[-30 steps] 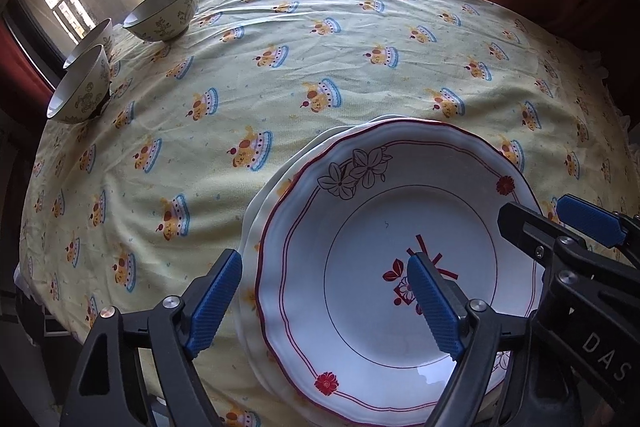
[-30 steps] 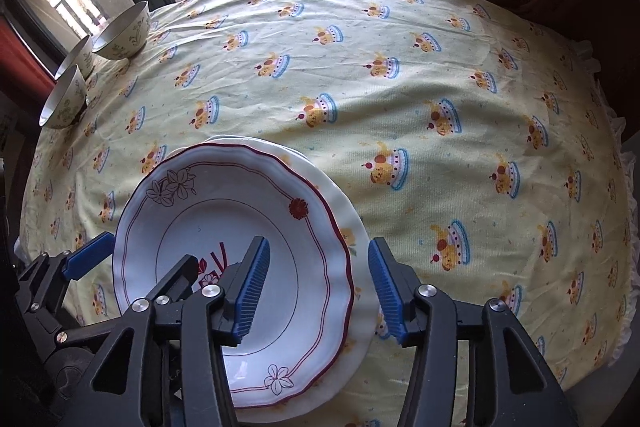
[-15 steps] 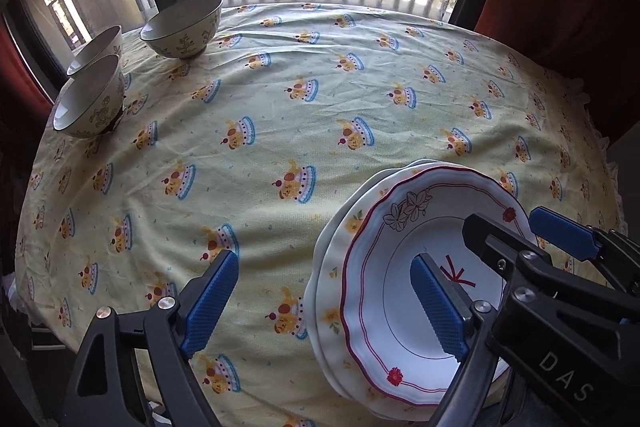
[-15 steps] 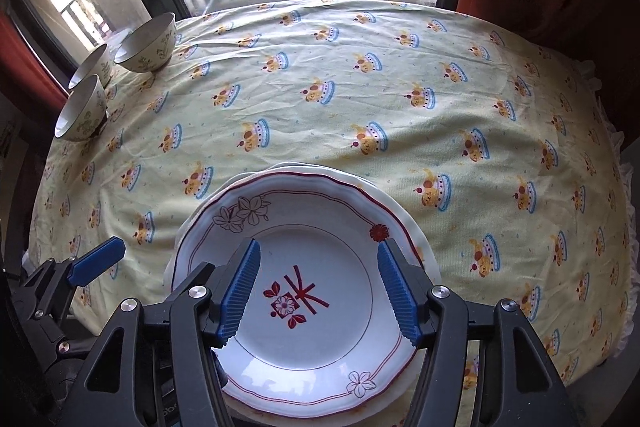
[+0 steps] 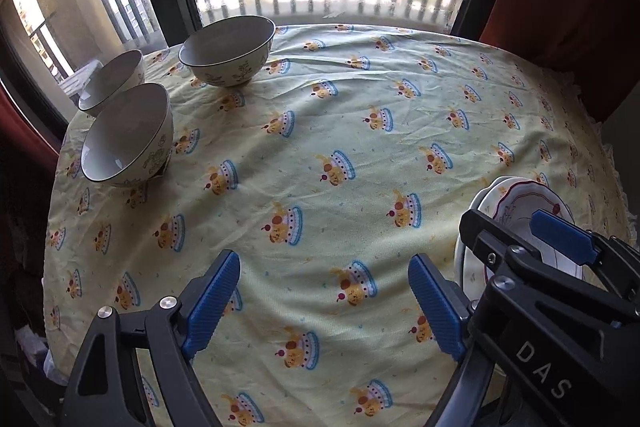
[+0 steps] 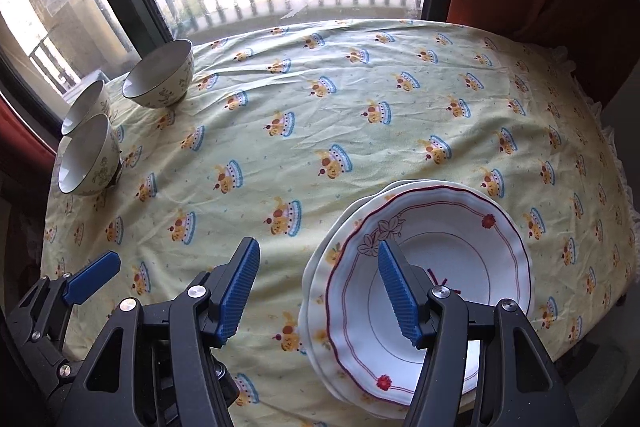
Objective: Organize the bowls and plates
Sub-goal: 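Move both grippers toward the large green-rimmed white bowl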
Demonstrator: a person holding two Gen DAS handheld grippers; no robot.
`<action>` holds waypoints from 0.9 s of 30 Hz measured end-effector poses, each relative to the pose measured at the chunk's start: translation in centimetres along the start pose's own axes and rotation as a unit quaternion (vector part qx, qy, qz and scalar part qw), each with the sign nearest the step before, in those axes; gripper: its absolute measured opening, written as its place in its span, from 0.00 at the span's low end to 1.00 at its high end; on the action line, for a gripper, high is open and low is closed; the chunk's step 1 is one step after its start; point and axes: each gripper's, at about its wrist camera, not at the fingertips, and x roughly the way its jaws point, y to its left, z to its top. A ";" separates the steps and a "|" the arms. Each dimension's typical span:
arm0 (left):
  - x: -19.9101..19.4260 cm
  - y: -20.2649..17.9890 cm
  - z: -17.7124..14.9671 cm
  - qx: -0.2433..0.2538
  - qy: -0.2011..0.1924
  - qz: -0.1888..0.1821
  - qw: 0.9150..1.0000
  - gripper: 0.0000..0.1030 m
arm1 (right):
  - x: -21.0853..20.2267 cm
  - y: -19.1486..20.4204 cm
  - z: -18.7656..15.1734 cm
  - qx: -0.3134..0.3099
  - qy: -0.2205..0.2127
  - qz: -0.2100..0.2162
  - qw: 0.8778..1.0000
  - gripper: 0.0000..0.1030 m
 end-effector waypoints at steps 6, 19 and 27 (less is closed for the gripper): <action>0.1 4.8 0.6 0.015 -0.009 0.004 1.000 0.84 | 0.4 4.9 0.2 0.014 -0.013 -0.003 1.000 0.64; 1.2 13.7 3.4 0.007 -0.025 0.028 0.999 0.69 | 3.1 14.5 2.6 -0.001 -0.014 0.002 1.000 0.68; 2.4 18.4 6.4 -0.029 -0.044 0.044 0.998 0.69 | 4.3 19.1 6.0 0.001 -0.044 -0.014 0.999 0.68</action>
